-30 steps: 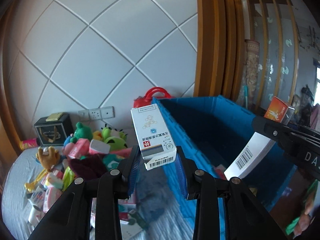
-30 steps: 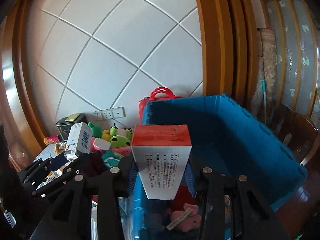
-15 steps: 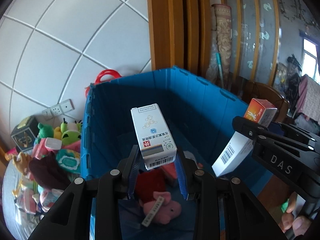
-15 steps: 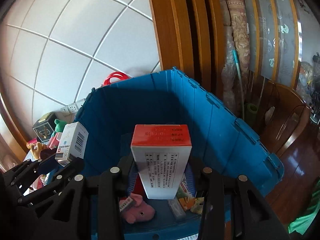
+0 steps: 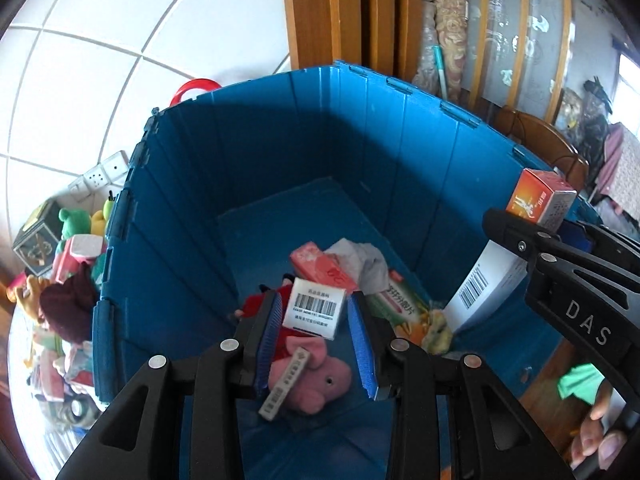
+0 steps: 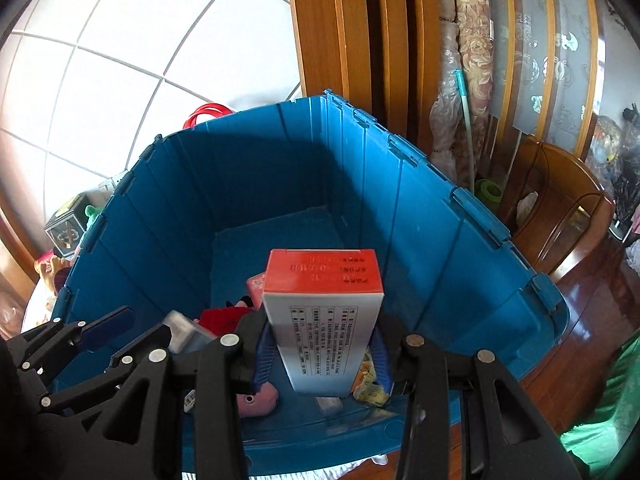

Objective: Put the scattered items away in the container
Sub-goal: 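Open the left tool to drop its box while the right tool lowers and releases its box, then withdraw both tools from the crate back over the heap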

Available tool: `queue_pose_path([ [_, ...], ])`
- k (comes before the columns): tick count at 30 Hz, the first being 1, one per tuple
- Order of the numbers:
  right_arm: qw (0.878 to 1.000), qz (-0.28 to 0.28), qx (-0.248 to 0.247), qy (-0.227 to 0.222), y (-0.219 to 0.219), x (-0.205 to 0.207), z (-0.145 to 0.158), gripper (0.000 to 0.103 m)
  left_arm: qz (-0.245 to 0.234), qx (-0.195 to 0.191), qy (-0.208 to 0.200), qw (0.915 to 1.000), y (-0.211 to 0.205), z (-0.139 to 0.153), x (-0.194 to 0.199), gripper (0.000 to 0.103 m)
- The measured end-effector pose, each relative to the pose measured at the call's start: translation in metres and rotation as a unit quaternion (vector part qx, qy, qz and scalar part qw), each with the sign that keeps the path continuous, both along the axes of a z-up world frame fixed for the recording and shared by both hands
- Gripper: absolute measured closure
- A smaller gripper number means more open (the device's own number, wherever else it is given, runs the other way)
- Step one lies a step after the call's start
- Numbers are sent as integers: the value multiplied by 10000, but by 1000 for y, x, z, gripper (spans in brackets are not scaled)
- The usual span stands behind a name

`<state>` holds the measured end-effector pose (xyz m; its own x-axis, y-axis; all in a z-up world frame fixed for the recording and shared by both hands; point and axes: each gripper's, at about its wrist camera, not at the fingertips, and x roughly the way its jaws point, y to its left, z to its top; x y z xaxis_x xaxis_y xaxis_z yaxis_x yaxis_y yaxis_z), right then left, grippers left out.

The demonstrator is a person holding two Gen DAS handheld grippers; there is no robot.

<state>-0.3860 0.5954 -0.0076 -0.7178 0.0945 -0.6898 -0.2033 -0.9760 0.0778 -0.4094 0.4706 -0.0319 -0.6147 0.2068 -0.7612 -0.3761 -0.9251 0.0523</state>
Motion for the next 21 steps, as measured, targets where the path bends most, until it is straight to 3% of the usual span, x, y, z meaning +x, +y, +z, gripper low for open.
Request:
queue_pose_path([
  [3,10000,-19,30,3,-1,2,0,63,23,-1,72,10000,0,-1,2,68],
  [6,10000,-73,47,21,2,2,2,63,23,16,123,9999,-2,0,3,35],
  [9,9999,-91,62,66,2,4,4,62,42,-5,237,9997,-4,2,5,31],
  [14,9996,-190,60,183,3,7,8,23,73,43,298,9995,-10,6,6,30],
  [18,9991,-263,19,324,3,11,15,10,138,115,444,9989,-19,15,8,23],
  [19,9989,-273,16,376,2,12,18,3,154,138,496,9986,-21,18,9,23],
  [21,9984,-280,28,482,-1,15,24,0,186,161,625,9977,-27,25,12,21],
])
